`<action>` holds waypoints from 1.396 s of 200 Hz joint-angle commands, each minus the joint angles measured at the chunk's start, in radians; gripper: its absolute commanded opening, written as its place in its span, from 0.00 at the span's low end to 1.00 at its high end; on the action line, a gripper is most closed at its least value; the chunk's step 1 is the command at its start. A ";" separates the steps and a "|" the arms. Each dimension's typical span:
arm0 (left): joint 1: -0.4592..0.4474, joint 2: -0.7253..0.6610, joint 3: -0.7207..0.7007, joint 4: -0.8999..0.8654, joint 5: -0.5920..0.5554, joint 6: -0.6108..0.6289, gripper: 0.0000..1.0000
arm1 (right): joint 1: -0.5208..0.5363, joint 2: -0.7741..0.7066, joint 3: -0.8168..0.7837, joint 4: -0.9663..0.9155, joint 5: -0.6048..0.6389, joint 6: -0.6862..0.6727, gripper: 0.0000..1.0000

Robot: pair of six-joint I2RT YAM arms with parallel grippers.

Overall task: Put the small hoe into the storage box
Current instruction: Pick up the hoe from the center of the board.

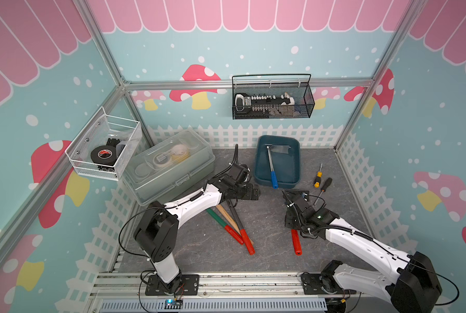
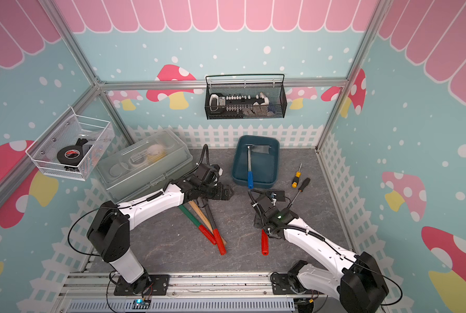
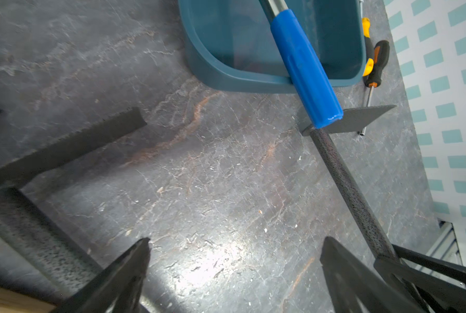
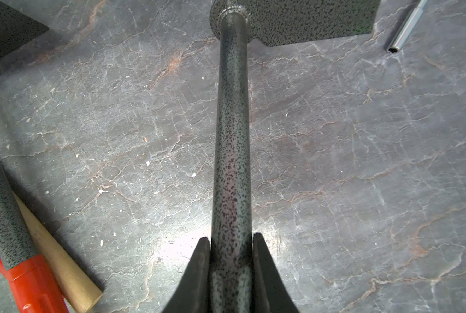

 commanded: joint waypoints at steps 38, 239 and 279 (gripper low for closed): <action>-0.005 0.030 0.023 0.014 0.058 -0.050 0.97 | -0.013 -0.051 0.087 -0.023 0.013 -0.028 0.00; -0.025 0.078 -0.015 0.177 0.227 -0.223 0.97 | -0.030 -0.110 0.145 -0.107 0.045 -0.058 0.00; -0.025 0.079 -0.002 0.176 0.227 -0.222 0.97 | -0.030 -0.118 0.180 -0.136 0.056 -0.071 0.00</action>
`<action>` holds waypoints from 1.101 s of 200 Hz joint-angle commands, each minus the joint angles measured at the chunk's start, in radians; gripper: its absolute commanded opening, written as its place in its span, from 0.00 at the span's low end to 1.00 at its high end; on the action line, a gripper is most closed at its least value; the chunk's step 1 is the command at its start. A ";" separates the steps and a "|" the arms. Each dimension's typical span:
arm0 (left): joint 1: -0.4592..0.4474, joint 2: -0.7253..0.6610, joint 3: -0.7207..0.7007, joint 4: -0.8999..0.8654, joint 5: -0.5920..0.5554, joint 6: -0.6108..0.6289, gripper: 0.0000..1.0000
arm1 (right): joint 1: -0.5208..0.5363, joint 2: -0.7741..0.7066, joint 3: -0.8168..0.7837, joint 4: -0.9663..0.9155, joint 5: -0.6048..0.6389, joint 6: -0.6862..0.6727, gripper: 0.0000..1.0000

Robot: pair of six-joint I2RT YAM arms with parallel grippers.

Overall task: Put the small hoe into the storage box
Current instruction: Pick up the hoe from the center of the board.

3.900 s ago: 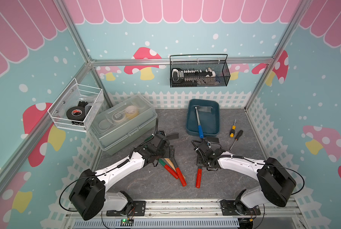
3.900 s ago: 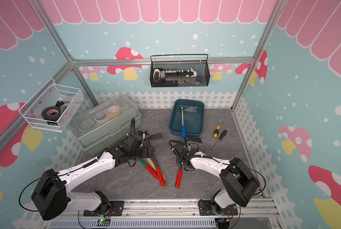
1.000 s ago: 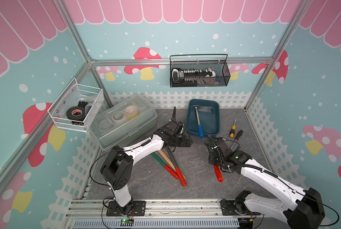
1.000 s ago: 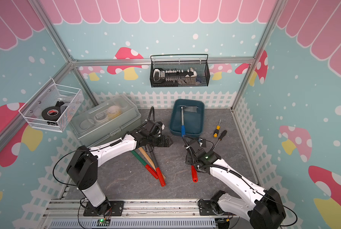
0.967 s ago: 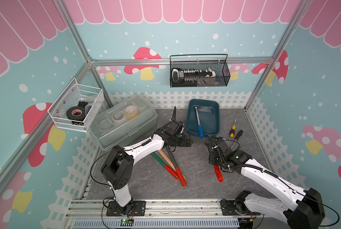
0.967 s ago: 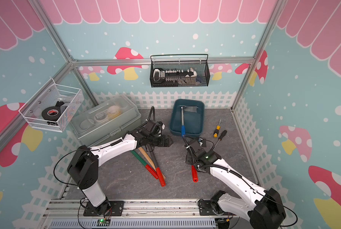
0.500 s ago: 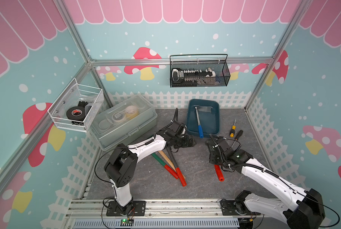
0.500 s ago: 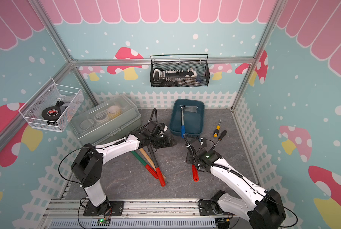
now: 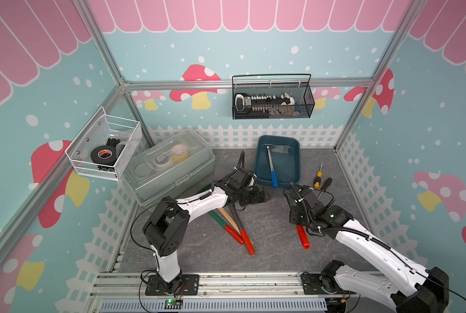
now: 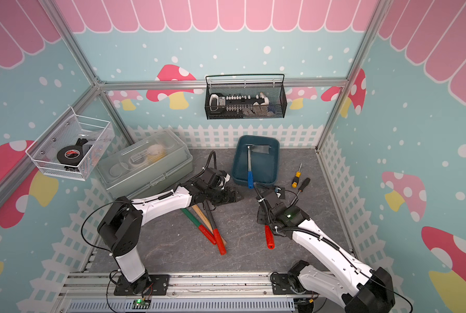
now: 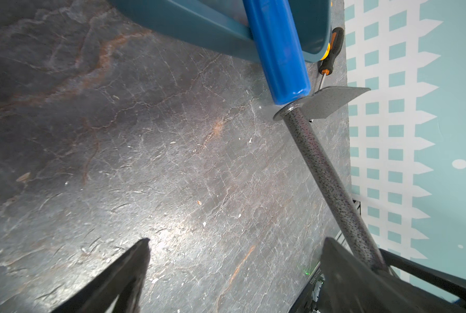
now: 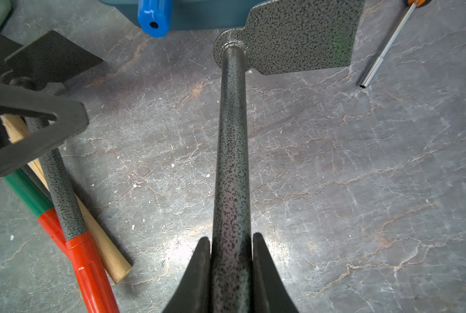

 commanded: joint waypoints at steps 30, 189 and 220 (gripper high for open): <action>-0.001 -0.009 0.018 0.015 0.005 -0.006 0.97 | -0.004 -0.033 0.085 -0.032 0.072 -0.017 0.00; 0.048 -0.071 -0.022 -0.005 -0.025 0.014 0.97 | -0.059 0.103 0.293 0.007 0.144 -0.183 0.00; 0.058 -0.095 -0.041 -0.009 -0.026 0.017 0.97 | -0.103 0.160 0.311 0.075 0.108 -0.227 0.00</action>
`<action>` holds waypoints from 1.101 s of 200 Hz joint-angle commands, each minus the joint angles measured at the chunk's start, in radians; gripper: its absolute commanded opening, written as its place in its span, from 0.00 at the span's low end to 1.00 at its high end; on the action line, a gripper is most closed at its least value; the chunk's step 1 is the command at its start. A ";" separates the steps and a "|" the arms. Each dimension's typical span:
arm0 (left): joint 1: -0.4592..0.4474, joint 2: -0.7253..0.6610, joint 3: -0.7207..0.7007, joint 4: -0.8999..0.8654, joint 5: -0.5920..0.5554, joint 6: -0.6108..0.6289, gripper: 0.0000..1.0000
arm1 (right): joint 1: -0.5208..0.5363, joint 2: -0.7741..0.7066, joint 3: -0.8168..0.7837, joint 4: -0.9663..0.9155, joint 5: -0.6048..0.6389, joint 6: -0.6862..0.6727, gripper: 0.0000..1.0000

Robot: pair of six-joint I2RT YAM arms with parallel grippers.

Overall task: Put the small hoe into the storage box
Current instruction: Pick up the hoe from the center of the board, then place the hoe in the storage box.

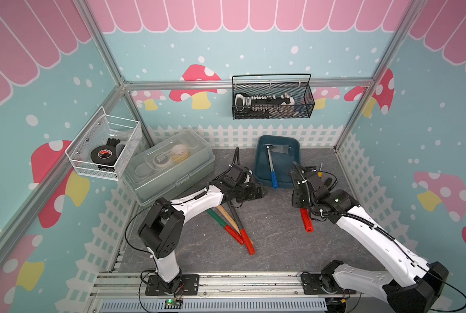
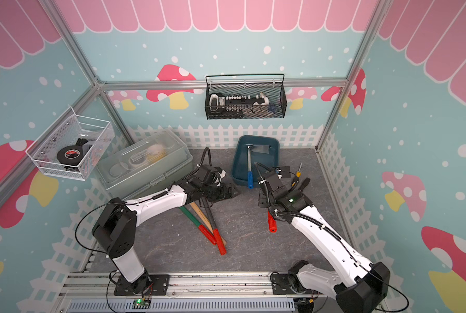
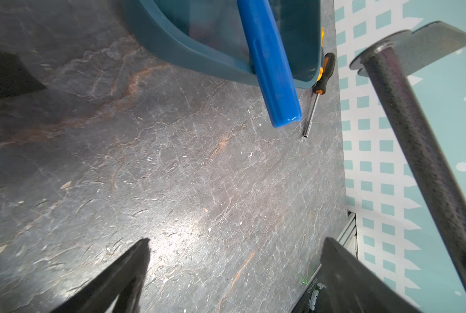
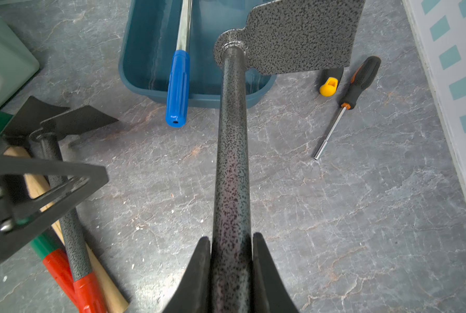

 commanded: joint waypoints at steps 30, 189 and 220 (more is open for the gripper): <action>0.021 -0.063 -0.042 -0.014 -0.016 0.015 0.97 | -0.065 0.079 0.061 0.190 -0.045 -0.096 0.00; 0.070 -0.211 -0.171 -0.051 -0.046 0.037 0.97 | -0.166 0.518 0.262 0.422 -0.150 -0.224 0.00; 0.072 -0.221 -0.184 -0.052 -0.049 0.038 0.97 | -0.180 0.591 0.297 0.452 -0.168 -0.229 0.00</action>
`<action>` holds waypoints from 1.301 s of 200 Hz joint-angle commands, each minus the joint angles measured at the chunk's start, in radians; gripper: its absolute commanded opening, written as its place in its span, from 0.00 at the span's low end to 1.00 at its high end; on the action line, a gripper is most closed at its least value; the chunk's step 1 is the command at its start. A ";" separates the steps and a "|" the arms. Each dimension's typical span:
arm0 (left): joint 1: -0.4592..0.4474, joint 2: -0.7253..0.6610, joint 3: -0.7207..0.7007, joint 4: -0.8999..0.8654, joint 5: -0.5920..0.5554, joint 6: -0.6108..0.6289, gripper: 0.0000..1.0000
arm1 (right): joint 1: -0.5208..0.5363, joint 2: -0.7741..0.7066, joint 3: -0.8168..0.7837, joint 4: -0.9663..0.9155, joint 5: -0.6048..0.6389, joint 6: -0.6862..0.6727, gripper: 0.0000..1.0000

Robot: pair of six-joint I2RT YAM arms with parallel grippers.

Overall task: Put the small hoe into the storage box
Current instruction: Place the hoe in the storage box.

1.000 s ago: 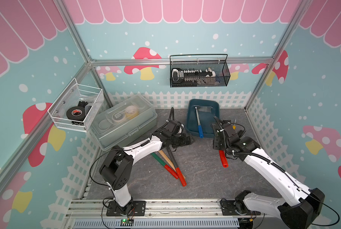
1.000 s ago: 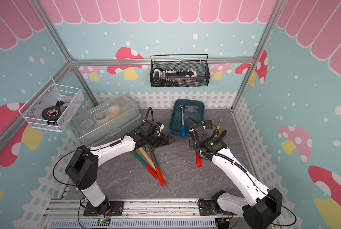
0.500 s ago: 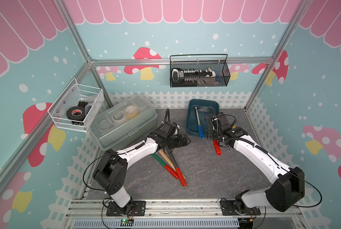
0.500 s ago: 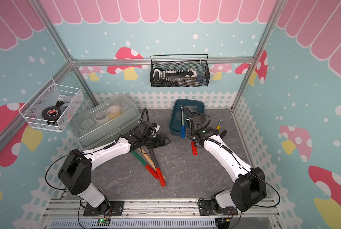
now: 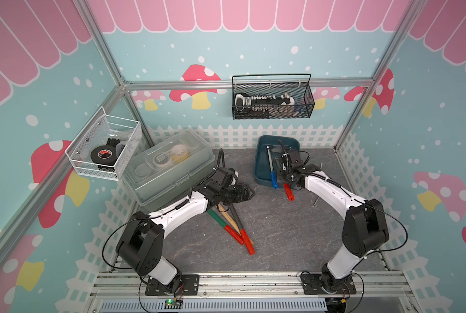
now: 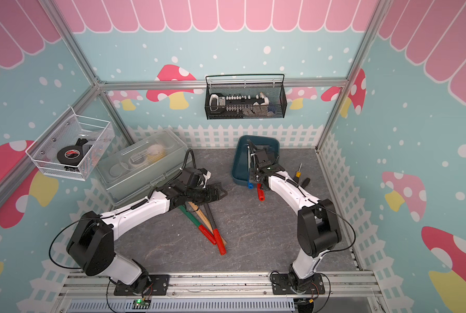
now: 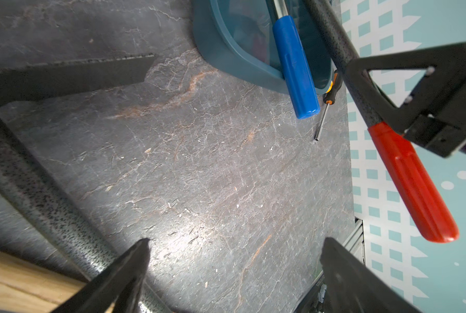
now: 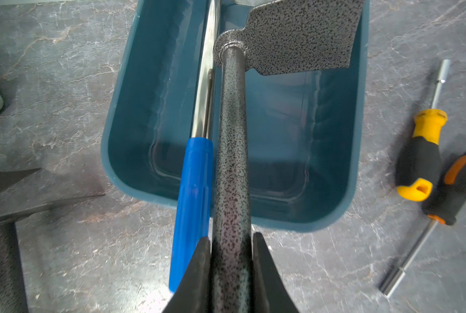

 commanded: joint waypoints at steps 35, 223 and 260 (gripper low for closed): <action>0.009 -0.033 -0.017 -0.026 -0.014 0.018 0.97 | -0.026 0.098 0.090 0.151 -0.019 -0.030 0.00; 0.010 -0.035 -0.017 -0.047 -0.022 0.027 0.97 | -0.058 0.365 0.229 0.388 -0.146 -0.017 0.00; 0.011 -0.045 -0.029 -0.047 -0.029 0.029 0.97 | -0.066 0.373 0.223 0.383 -0.133 -0.058 0.00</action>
